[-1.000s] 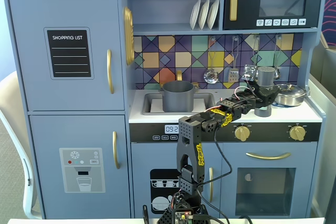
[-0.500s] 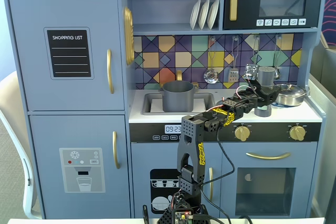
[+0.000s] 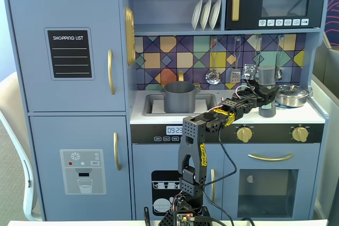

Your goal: Put salt in the gray recipient

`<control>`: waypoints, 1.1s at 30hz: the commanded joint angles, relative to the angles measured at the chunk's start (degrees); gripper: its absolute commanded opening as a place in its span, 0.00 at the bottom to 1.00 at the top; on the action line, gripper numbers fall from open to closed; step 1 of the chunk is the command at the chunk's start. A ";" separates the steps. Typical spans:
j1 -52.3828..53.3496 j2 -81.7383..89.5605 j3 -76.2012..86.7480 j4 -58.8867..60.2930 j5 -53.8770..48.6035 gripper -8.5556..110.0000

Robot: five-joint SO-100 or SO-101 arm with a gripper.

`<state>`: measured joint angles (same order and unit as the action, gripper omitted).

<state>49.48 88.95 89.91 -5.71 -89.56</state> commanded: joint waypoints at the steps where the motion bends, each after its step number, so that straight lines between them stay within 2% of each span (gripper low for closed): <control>1: -0.26 2.46 -4.39 -2.29 1.14 0.07; 6: -0.79 4.13 -9.14 -0.53 5.62 0.07; 14: -5.63 10.55 -21.53 16.44 22.76 0.07; 24: -25.05 19.16 -30.59 39.46 48.34 0.07; 33: -42.63 20.83 -31.03 43.77 73.83 0.07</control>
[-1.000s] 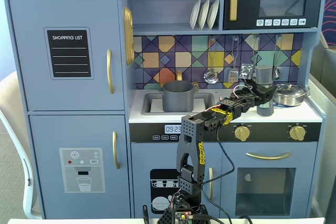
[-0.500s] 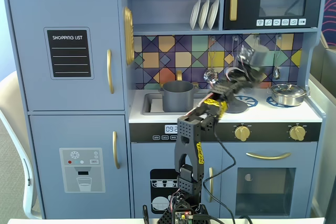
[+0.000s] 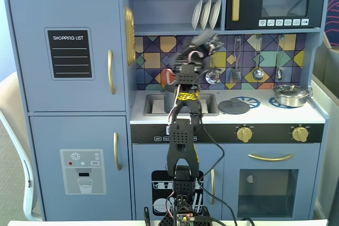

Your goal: Put salt in the gray recipient

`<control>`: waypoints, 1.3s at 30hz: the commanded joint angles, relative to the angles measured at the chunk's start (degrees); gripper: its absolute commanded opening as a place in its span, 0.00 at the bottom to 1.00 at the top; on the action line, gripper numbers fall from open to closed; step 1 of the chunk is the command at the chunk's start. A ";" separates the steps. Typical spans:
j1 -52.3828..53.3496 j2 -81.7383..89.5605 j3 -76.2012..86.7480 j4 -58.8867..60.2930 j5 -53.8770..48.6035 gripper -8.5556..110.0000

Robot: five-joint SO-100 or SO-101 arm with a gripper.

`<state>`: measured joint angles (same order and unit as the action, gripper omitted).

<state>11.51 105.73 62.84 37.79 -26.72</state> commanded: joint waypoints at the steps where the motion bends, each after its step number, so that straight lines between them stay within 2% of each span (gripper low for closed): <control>1: -5.71 4.04 -3.69 0.26 13.97 0.07; 14: -14.68 7.03 8.88 -3.60 40.69 0.07; 26: -17.23 3.43 9.05 -8.35 66.97 0.07; 33: -18.54 3.16 9.14 -10.02 73.65 0.07; 39: -16.35 4.83 13.36 -4.39 78.40 0.07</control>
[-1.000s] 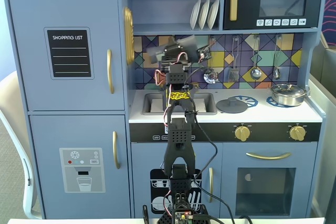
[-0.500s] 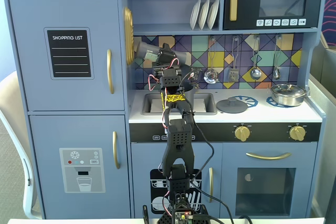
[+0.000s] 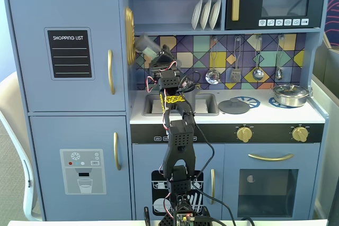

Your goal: Put salt in the gray recipient

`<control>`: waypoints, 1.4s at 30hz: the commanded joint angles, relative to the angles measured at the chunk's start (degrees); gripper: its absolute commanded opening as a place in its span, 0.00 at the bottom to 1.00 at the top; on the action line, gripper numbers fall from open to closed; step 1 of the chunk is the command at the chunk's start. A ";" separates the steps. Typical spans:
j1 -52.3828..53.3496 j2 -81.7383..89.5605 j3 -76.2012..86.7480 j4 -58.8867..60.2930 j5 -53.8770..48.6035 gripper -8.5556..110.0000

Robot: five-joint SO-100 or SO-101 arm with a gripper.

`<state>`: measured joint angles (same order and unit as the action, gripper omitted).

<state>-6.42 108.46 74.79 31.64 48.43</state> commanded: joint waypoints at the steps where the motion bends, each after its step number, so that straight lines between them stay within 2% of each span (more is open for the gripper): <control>1: 2.02 3.08 3.34 2.46 4.39 0.07; 6: 2.81 8.00 11.25 2.81 6.68 0.07; 10: 2.55 8.00 11.60 1.93 7.82 0.07; 20: -1.05 0.97 -2.64 -1.23 15.38 0.07; 24: -2.02 0.35 -4.04 -4.83 16.00 0.07; 28: -1.14 -0.44 -4.66 -3.34 15.91 0.07; 37: 5.54 6.59 7.91 0.09 13.80 0.07; 42: 5.10 6.77 8.61 -0.35 13.54 0.07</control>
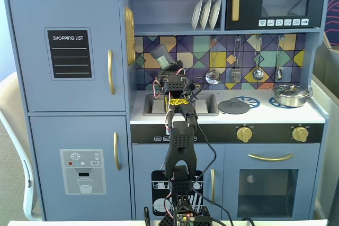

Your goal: Put salt in the gray recipient

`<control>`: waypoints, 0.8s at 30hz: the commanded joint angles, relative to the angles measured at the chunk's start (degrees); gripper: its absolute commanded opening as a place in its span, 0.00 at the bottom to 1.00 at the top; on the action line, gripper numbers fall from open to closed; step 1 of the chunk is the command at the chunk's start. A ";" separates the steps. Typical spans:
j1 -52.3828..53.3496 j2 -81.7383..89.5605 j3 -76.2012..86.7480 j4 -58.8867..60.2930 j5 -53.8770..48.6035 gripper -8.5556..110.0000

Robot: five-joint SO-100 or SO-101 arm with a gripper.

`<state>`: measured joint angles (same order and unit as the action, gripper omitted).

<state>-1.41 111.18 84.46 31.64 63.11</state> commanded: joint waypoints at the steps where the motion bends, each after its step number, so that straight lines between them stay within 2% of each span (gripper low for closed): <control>1: -0.44 3.34 -1.93 -0.44 -1.14 0.07; 13: -6.50 -7.91 -21.53 -0.88 0.18 0.07; 17: -5.54 -6.94 -18.98 -0.79 0.09 0.07; 24: -0.44 0.62 -4.39 0.09 -0.35 0.07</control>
<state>-4.66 104.94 76.20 32.08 62.84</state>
